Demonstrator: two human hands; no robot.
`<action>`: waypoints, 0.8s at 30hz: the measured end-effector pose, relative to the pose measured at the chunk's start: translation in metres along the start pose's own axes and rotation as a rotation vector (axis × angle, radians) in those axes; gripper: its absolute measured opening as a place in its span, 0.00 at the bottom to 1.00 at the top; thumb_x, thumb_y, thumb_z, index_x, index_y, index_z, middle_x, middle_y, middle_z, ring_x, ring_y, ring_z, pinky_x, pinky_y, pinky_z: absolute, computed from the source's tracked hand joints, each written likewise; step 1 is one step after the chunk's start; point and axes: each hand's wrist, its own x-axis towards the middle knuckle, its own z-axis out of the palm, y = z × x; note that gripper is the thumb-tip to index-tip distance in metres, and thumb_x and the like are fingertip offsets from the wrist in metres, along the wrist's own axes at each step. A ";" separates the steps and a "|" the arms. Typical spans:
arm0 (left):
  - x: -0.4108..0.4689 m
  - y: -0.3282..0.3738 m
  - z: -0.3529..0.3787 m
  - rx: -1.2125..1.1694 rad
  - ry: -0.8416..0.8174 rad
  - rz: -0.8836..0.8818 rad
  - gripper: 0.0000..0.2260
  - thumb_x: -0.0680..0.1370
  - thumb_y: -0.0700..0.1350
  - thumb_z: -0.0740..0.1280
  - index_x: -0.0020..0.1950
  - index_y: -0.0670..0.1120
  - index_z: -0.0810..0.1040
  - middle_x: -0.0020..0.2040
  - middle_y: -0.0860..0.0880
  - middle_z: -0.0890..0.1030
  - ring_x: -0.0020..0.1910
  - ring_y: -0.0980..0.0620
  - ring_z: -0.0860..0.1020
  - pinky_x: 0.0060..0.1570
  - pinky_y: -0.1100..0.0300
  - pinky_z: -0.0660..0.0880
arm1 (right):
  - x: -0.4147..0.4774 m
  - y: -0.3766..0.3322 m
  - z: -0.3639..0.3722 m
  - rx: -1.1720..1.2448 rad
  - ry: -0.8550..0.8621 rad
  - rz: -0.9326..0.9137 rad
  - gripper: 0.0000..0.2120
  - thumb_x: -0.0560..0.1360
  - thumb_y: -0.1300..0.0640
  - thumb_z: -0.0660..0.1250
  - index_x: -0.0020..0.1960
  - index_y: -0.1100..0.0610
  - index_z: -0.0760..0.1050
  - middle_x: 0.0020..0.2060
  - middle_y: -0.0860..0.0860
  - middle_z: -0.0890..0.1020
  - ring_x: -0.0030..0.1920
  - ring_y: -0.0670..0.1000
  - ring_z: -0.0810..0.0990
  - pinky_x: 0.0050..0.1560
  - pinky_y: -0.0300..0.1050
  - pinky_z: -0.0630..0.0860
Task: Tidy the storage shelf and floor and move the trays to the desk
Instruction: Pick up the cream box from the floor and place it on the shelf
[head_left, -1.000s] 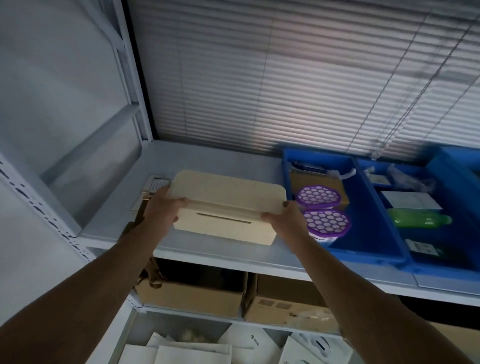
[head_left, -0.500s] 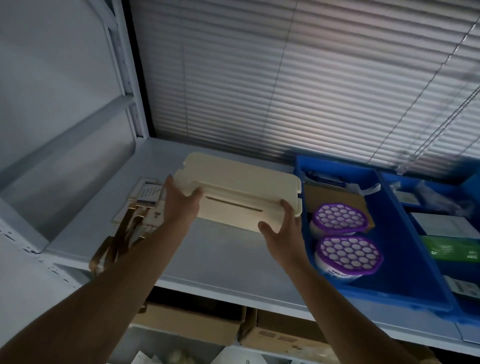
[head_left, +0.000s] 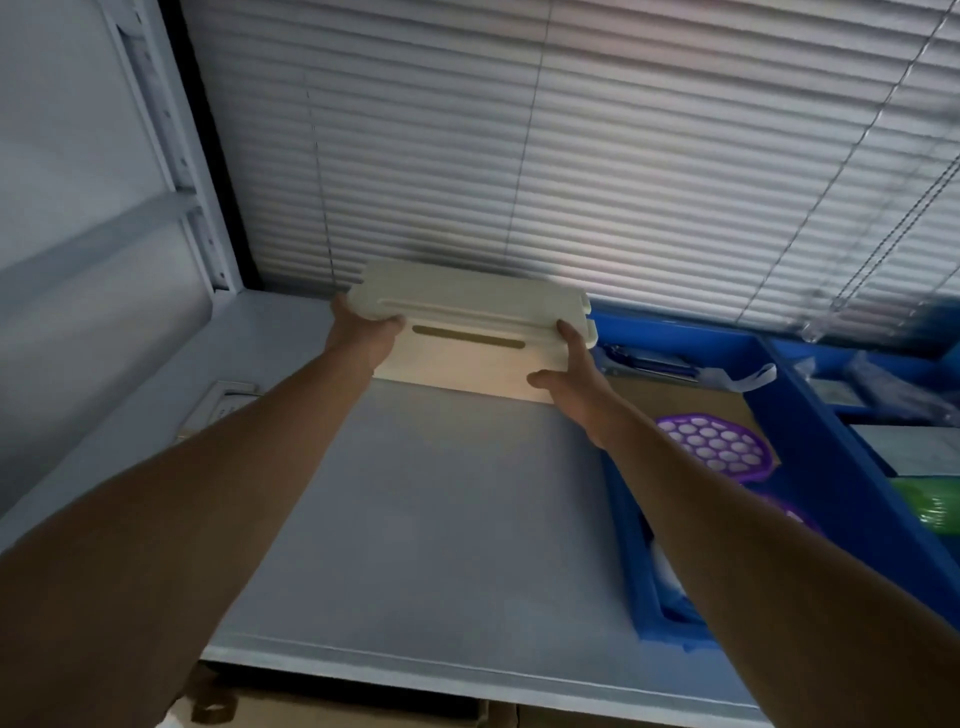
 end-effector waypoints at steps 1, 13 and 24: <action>0.005 0.000 0.000 -0.023 -0.031 -0.003 0.31 0.73 0.53 0.72 0.72 0.51 0.63 0.67 0.47 0.73 0.60 0.43 0.74 0.56 0.45 0.77 | 0.005 0.000 0.000 0.003 0.004 0.003 0.39 0.76 0.63 0.69 0.79 0.43 0.53 0.73 0.56 0.63 0.56 0.53 0.70 0.35 0.37 0.67; -0.035 -0.015 -0.028 -0.033 -0.085 0.025 0.22 0.76 0.48 0.69 0.69 0.46 0.72 0.60 0.45 0.78 0.52 0.48 0.78 0.52 0.54 0.76 | -0.032 -0.011 -0.009 -0.040 0.230 0.023 0.26 0.77 0.58 0.64 0.75 0.51 0.67 0.67 0.53 0.76 0.58 0.52 0.78 0.52 0.44 0.74; -0.248 -0.055 -0.060 0.039 -0.336 0.134 0.05 0.73 0.44 0.70 0.46 0.54 0.81 0.41 0.53 0.84 0.39 0.52 0.81 0.43 0.56 0.76 | -0.250 -0.022 -0.017 0.138 0.133 -0.094 0.07 0.77 0.56 0.65 0.42 0.52 0.79 0.35 0.48 0.82 0.37 0.48 0.82 0.41 0.50 0.81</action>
